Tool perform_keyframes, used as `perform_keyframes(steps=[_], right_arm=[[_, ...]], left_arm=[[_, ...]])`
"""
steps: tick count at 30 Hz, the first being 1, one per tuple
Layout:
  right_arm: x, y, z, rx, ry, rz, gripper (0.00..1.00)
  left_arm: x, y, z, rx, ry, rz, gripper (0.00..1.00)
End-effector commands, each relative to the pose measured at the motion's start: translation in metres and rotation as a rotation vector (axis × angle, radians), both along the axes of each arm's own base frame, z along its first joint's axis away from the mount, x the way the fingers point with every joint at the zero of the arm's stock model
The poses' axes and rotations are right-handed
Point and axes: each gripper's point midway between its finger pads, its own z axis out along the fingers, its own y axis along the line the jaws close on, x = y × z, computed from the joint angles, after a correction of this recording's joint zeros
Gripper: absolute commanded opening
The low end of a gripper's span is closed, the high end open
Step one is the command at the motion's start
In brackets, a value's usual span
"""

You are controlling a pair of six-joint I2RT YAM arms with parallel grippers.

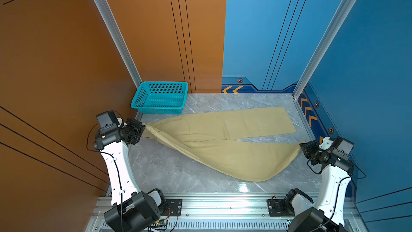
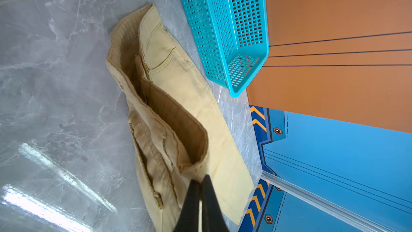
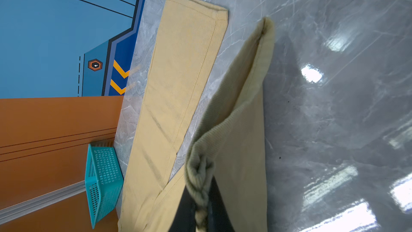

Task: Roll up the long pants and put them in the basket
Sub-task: Fold the long pant at the center of the board.

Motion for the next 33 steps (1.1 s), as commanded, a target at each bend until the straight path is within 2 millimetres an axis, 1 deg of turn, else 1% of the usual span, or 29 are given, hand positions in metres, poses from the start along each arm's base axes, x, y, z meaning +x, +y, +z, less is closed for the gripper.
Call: perform_keyframes(steps=[1,3,5,7,9,12,14,15,17,20,21,24,26,28,30,32,33], right_arm=[[0.031,-0.020,0.034,-0.001,-0.119,-0.052,0.00],[0.042,-0.030,0.043,0.008,-0.128,-0.075,0.00],[0.049,-0.033,0.056,0.005,-0.138,-0.070,0.00],[0.047,-0.031,0.062,0.004,-0.139,-0.073,0.00],[0.040,-0.026,0.069,0.009,-0.169,-0.096,0.00],[0.024,-0.015,0.083,0.009,-0.231,-0.135,0.00],[0.019,-0.007,0.105,0.002,-0.315,-0.134,0.00],[0.019,-0.001,0.116,-0.010,-0.326,-0.112,0.00],[0.019,0.013,0.130,-0.004,-0.325,-0.043,0.00],[0.019,0.037,0.146,-0.039,-0.315,0.081,0.00],[0.016,0.042,0.149,-0.064,-0.306,0.105,0.00],[0.006,0.050,0.158,-0.133,-0.278,0.130,0.00],[0.001,0.054,0.167,-0.153,-0.273,0.141,0.00],[-0.004,0.055,0.176,-0.188,-0.264,0.139,0.00],[-0.002,0.046,0.175,-0.235,-0.235,0.120,0.00],[0.011,0.041,0.164,-0.195,-0.213,0.125,0.00],[0.023,0.039,0.162,-0.149,-0.238,0.127,0.00]], left_arm=[[0.010,0.021,0.031,0.059,-0.054,0.078,0.00],[0.013,0.030,0.032,0.052,-0.048,0.122,0.00],[0.016,0.030,0.032,0.030,-0.055,0.136,0.00],[0.009,0.027,0.031,0.031,-0.058,0.146,0.00],[-0.001,0.021,0.026,-0.002,-0.064,0.169,0.00],[0.002,0.005,0.028,-0.072,-0.126,0.132,0.00],[0.005,0.000,0.039,-0.051,-0.153,0.099,0.00],[0.008,-0.004,0.046,-0.039,-0.171,0.068,0.00],[0.013,-0.016,0.055,-0.064,-0.195,0.009,0.00],[0.009,-0.028,0.072,-0.047,-0.258,-0.021,0.00],[0.008,-0.032,0.073,-0.060,-0.276,-0.028,0.00],[0.003,-0.045,0.064,-0.131,-0.281,-0.042,0.00],[-0.002,-0.049,0.061,-0.133,-0.283,-0.043,0.00],[-0.006,-0.048,0.058,-0.149,-0.278,-0.021,0.00],[-0.009,-0.036,0.054,-0.135,-0.271,0.031,0.00],[-0.009,-0.021,0.046,-0.114,-0.248,0.092,0.00],[-0.006,-0.014,0.043,-0.109,-0.235,0.111,0.00]])
